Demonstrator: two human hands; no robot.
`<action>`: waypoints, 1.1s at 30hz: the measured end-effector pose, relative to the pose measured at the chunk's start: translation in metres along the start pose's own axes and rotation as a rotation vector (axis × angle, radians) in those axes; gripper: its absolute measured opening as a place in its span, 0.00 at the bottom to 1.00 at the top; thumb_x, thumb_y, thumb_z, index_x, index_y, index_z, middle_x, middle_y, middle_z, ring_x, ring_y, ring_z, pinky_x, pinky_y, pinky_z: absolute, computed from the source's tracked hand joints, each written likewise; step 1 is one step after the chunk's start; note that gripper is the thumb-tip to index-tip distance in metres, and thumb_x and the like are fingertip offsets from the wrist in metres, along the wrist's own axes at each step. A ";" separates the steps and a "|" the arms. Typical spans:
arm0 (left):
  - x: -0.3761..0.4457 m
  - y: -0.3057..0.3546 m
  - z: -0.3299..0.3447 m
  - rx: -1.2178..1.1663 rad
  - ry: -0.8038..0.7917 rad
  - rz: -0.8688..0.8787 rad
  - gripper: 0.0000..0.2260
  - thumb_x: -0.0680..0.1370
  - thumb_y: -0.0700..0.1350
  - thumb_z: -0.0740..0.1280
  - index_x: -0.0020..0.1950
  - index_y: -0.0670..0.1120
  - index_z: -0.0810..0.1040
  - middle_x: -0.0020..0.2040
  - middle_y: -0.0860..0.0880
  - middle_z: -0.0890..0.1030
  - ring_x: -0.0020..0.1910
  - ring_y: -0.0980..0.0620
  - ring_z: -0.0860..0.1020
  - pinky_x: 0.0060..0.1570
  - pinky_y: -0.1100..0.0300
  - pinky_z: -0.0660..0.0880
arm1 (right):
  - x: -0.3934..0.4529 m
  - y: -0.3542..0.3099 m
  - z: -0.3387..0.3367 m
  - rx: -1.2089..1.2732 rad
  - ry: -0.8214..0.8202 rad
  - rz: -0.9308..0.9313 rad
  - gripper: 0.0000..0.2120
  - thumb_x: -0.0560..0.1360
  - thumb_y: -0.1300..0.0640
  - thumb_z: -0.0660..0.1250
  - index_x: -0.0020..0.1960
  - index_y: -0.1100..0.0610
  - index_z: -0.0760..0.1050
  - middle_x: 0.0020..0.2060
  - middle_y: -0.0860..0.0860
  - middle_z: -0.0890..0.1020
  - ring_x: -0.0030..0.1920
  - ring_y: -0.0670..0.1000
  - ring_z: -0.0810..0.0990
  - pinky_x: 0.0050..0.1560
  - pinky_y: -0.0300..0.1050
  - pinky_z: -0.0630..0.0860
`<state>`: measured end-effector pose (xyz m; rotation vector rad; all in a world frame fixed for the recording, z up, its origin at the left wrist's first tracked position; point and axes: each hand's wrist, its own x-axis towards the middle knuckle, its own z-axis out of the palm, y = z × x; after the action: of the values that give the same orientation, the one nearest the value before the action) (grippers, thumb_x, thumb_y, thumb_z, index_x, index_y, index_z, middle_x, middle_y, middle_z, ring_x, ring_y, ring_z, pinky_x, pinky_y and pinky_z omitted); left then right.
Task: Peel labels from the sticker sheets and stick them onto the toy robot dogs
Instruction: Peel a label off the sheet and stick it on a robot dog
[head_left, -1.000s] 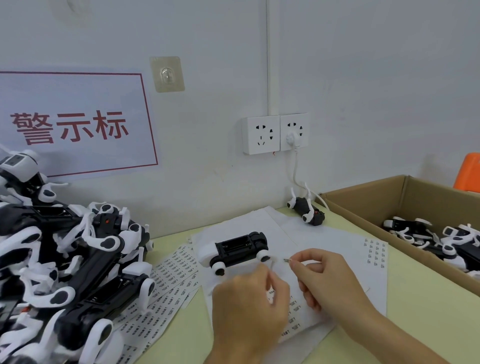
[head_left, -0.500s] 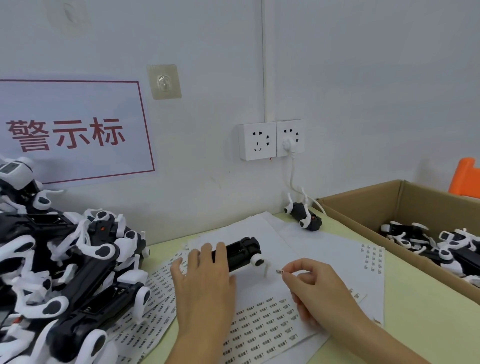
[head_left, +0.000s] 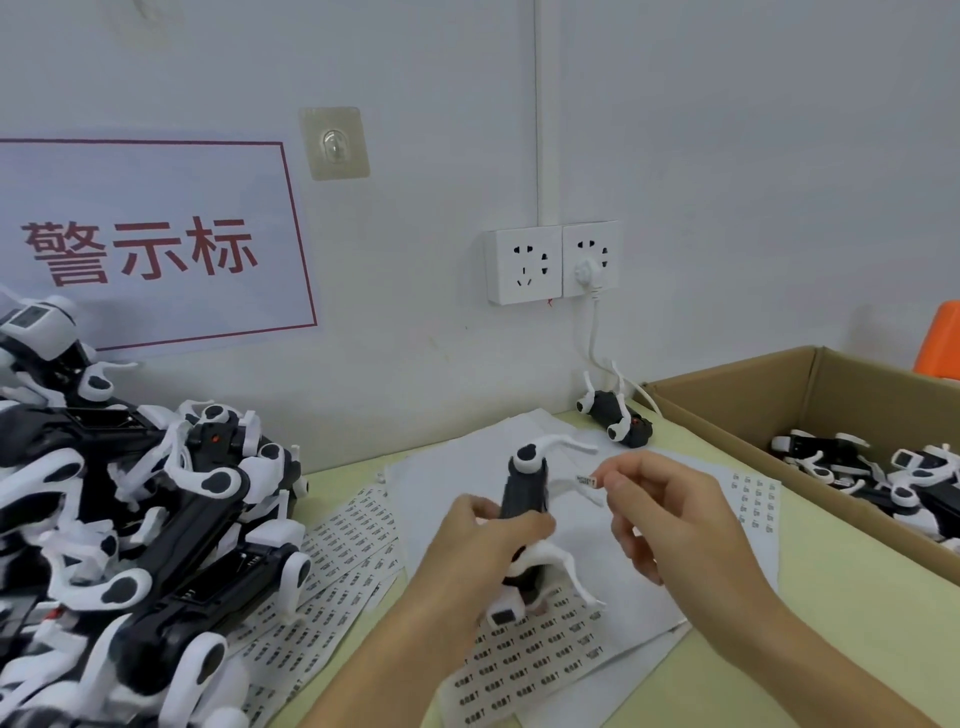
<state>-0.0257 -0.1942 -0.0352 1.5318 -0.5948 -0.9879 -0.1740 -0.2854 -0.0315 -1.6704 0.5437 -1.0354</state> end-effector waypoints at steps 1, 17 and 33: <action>0.000 -0.004 0.004 -0.065 -0.053 -0.031 0.23 0.67 0.44 0.78 0.59 0.42 0.74 0.43 0.39 0.83 0.37 0.43 0.82 0.43 0.47 0.80 | -0.001 -0.001 0.000 0.008 -0.009 0.006 0.12 0.80 0.60 0.64 0.40 0.51 0.80 0.27 0.53 0.72 0.27 0.47 0.68 0.25 0.34 0.63; 0.001 -0.032 0.010 -0.256 -0.282 0.264 0.32 0.66 0.52 0.78 0.66 0.67 0.70 0.43 0.37 0.81 0.41 0.41 0.78 0.39 0.54 0.76 | 0.001 -0.004 -0.005 -0.166 -0.093 0.034 0.05 0.79 0.61 0.66 0.45 0.56 0.78 0.24 0.49 0.73 0.22 0.46 0.68 0.24 0.33 0.65; 0.008 -0.038 0.008 -0.161 -0.273 0.325 0.31 0.67 0.46 0.76 0.66 0.70 0.75 0.44 0.43 0.81 0.41 0.46 0.80 0.53 0.48 0.77 | 0.001 -0.015 -0.010 -0.432 -0.224 -0.038 0.07 0.78 0.56 0.70 0.41 0.51 0.78 0.21 0.47 0.71 0.21 0.43 0.68 0.26 0.31 0.64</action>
<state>-0.0343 -0.1972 -0.0737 1.1229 -0.9029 -0.9720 -0.1841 -0.2860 -0.0160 -2.1523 0.6187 -0.7770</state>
